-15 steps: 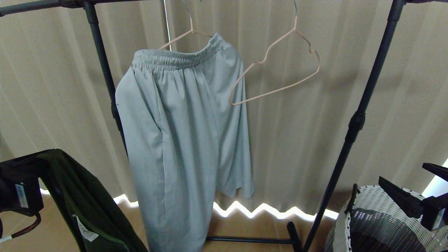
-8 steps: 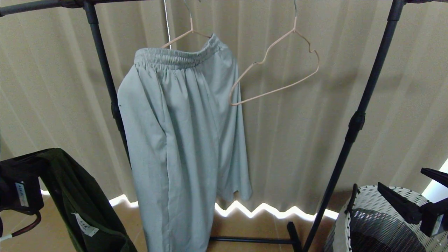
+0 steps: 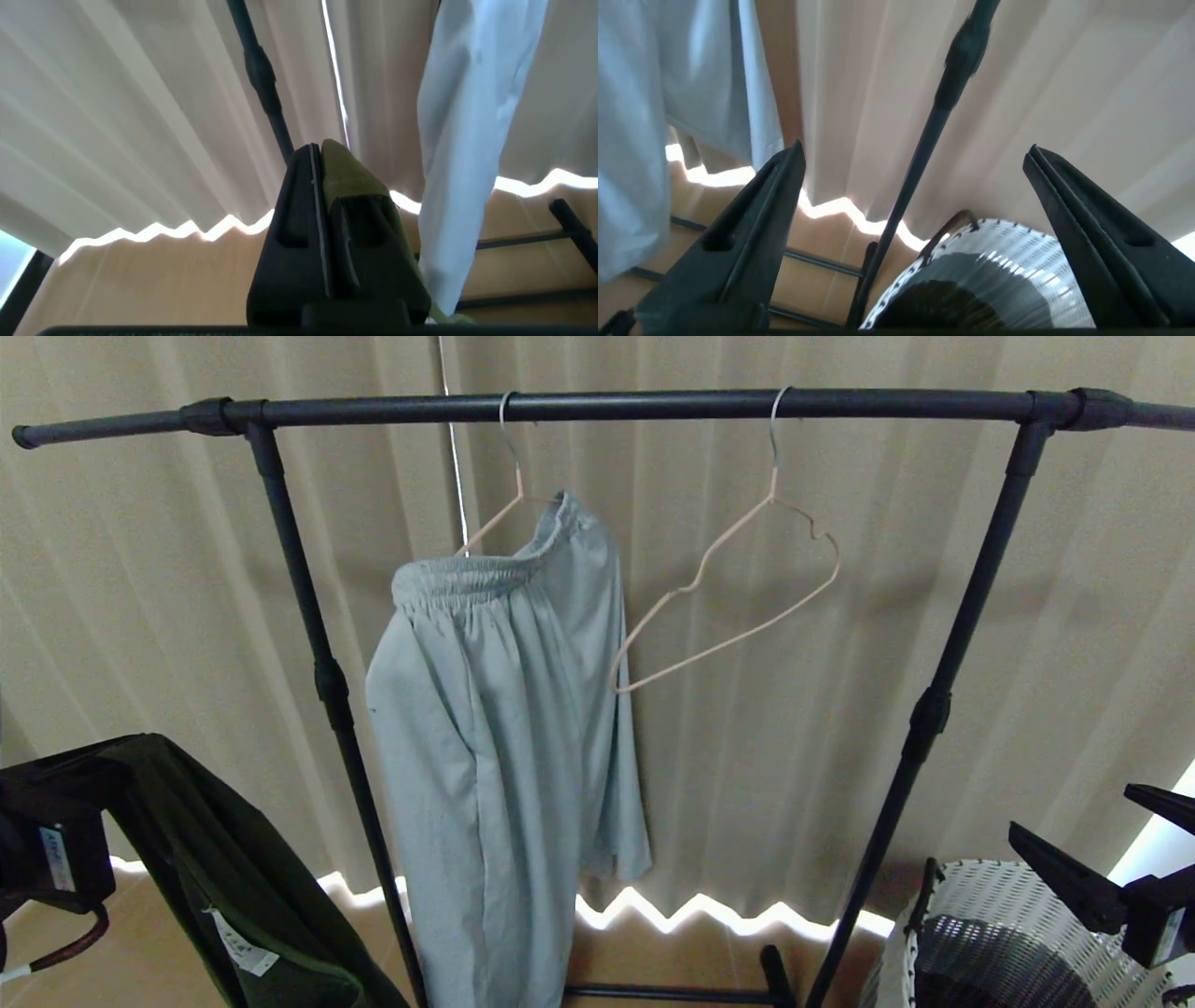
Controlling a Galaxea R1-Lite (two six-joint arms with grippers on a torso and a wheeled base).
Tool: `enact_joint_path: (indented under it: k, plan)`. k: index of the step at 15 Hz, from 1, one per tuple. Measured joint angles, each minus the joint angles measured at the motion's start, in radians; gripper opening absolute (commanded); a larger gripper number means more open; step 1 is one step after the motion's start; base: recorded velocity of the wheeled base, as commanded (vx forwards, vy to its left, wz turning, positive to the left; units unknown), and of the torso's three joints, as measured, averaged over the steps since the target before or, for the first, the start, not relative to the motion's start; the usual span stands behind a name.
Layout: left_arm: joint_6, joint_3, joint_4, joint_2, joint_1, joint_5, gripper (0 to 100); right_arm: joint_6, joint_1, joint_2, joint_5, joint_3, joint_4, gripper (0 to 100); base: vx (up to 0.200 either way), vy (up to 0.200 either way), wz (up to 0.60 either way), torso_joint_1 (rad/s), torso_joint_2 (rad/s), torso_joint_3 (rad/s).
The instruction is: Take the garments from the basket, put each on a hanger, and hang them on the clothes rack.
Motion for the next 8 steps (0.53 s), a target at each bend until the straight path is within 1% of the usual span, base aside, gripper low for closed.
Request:
enact_joint_path:
  k: [8]
  plan:
    - [0.002, 0.010, 0.000, -0.006, 0.000, 0.000, 0, 0.002, 0.000, 0.000, -0.001, 0.000, -0.001, 100, 0.000, 0.000, 0.00, 0.203, -0.47, -0.278]
